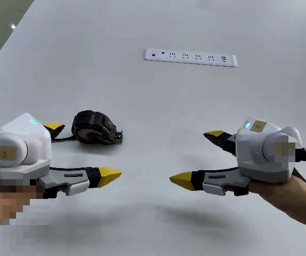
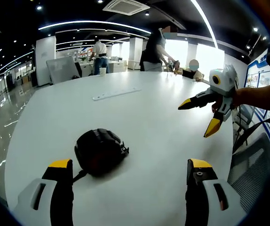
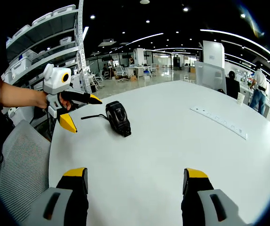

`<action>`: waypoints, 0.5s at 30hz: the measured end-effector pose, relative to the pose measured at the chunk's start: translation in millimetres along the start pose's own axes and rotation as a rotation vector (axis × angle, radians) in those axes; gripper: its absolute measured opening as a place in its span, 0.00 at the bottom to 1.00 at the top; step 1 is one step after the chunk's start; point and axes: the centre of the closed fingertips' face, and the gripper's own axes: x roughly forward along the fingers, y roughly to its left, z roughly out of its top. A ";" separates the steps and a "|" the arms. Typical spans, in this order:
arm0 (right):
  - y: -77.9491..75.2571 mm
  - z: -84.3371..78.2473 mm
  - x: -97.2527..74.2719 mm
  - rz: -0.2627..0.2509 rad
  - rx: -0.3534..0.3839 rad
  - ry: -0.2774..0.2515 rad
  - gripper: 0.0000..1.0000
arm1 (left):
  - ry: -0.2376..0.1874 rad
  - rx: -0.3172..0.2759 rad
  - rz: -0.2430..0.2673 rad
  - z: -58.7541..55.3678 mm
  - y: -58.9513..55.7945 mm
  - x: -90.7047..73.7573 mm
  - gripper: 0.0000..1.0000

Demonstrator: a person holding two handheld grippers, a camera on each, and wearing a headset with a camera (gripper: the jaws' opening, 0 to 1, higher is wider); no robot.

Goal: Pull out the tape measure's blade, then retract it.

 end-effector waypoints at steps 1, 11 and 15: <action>0.2 -0.4 -0.8 -0.002 0.003 -0.004 0.83 | -0.001 0.000 -0.001 -0.3 -0.3 -0.9 0.99; 1.7 -4.0 -11.8 -0.018 0.021 -0.039 0.88 | -0.023 0.005 -0.027 -3.4 -5.2 -10.2 0.99; 4.2 -4.9 -15.5 -0.019 0.017 -0.057 0.91 | -0.029 0.026 -0.024 -3.3 -6.3 -12.7 0.99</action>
